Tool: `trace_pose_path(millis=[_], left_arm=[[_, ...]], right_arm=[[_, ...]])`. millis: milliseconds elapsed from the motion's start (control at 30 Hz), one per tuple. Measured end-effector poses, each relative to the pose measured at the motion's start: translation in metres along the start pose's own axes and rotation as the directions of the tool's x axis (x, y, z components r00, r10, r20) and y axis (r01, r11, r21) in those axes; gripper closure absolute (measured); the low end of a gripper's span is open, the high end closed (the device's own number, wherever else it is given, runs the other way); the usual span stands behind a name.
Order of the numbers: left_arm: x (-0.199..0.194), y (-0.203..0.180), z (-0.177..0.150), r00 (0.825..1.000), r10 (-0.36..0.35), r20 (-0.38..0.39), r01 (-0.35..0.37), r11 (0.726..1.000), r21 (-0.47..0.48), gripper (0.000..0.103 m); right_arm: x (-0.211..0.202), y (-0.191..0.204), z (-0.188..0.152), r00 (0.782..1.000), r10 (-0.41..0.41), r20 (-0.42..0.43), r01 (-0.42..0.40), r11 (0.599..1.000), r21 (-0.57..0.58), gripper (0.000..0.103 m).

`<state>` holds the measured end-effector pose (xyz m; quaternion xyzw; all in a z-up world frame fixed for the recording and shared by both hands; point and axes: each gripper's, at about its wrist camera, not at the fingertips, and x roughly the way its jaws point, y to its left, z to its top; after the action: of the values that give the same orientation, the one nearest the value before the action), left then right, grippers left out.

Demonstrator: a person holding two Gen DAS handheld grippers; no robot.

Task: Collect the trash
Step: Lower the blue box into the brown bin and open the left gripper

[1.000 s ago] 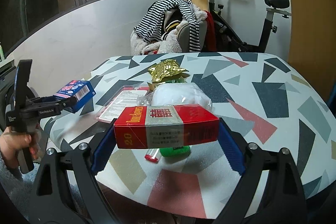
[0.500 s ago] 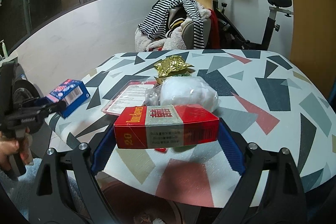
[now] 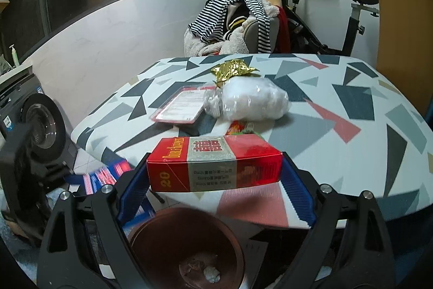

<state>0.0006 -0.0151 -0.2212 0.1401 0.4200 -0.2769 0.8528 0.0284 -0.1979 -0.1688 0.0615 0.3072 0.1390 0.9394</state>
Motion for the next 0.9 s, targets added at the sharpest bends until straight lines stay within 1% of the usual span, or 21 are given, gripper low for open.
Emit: trace_pose_path(millis=[133,267,467,600,633,667,800,900], left_arm=[[0.028,-0.008,-0.014,0.993,-0.03,-0.115,0.034,0.999,0.031,0.024],[0.042,-0.018,-0.019,0.983,-0.068,-0.171,0.079,0.995,0.062,0.024],[0.062,-0.018,-0.022,0.972,-0.07,-0.223,0.084,0.995,0.052,0.024],[0.063,-0.011,-0.021,0.973,-0.082,-0.215,0.088,0.996,0.018,0.023],[0.062,-0.009,-0.02,0.974,-0.088,-0.208,0.091,0.996,0.008,0.022],[0.06,-0.007,-0.019,0.976,-0.09,-0.196,0.092,0.996,0.0,0.018],[0.048,0.0,-0.015,0.988,-0.079,-0.136,0.075,0.997,-0.031,0.014],[0.032,0.01,-0.012,0.997,-0.042,-0.068,0.036,0.996,-0.08,0.013]], right_arm=[[-0.001,0.0,-0.01,1.0,-0.002,-0.015,0.003,1.0,0.015,0.015],[-0.002,0.001,-0.016,1.0,-0.004,-0.023,0.004,1.0,0.015,0.015],[-0.003,0.001,-0.02,1.0,-0.011,-0.028,0.011,1.0,0.017,0.015],[-0.002,0.0,-0.024,0.999,-0.011,-0.036,0.012,1.0,0.021,0.015],[-0.002,0.0,-0.026,0.999,-0.01,-0.038,0.011,1.0,0.021,0.015],[-0.002,0.0,-0.026,0.999,-0.009,-0.039,0.01,1.0,0.02,0.015],[0.001,0.005,-0.03,0.999,-0.005,-0.045,0.005,1.0,-0.007,0.015],[0.002,0.01,-0.034,0.999,-0.002,-0.051,0.0,0.999,-0.034,0.015]])
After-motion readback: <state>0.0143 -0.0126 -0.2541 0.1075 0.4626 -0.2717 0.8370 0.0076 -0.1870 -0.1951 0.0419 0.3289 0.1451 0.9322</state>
